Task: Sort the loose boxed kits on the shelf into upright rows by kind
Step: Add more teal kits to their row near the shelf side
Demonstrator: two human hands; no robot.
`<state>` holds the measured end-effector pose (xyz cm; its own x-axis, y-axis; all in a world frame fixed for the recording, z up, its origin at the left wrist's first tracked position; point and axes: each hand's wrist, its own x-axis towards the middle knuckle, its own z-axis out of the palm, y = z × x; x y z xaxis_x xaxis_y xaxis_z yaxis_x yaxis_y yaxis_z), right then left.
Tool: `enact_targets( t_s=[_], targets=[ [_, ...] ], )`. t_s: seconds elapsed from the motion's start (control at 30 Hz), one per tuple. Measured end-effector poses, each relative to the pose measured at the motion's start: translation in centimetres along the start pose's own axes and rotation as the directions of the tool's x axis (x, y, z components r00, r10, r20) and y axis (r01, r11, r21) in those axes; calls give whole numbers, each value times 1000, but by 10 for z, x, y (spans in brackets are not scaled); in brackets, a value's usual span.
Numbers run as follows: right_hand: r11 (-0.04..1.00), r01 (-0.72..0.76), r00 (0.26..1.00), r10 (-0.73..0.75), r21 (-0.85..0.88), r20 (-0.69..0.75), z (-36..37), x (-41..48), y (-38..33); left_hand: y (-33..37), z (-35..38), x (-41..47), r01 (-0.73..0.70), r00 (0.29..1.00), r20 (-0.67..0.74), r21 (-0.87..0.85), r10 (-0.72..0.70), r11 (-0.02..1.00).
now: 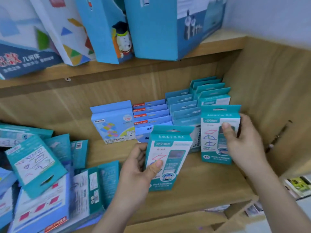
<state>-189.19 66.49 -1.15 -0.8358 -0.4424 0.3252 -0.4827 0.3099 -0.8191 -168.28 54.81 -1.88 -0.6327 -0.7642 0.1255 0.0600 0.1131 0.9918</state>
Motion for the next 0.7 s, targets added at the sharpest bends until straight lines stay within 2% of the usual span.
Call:
enact_targets(
  t_s=[0.13, 0.3, 0.33, 0.4, 0.47, 0.57, 0.7],
  targets=[
    [997, 65, 997, -67, -44, -45, 10, 3, 8, -5, 16, 6, 39, 999, 11, 38, -39, 999],
    [991, 56, 995, -66, -120, -76, 10, -14, 4, -11, 37, 18, 60, 997, 38, 79, -64, 995],
    [974, 114, 983, -139, -196, -117, 8, -18, 0, -11, 41, 21, 65, 997, 42, 78, -69, 995],
    [882, 282, 915, -366, -378, -172, 1, -19, -8, -12, 47, 26, 73, 996, 49, 69, -77, 995],
    [787, 387, 874, -479, -481, -80, -4, -9, -13, -14, 49, 29, 70, 996, 43, 60, -73, 996],
    [717, 398, 910, -389, -572, 147, -2, 7, -13, -15, 48, 29, 75, 997, 34, 40, -76, 996],
    [703, 350, 928, -351, -620, 127, 4, 16, -10, -17, 40, 29, 71, 997, 5, 69, -72, 995]
  ],
)
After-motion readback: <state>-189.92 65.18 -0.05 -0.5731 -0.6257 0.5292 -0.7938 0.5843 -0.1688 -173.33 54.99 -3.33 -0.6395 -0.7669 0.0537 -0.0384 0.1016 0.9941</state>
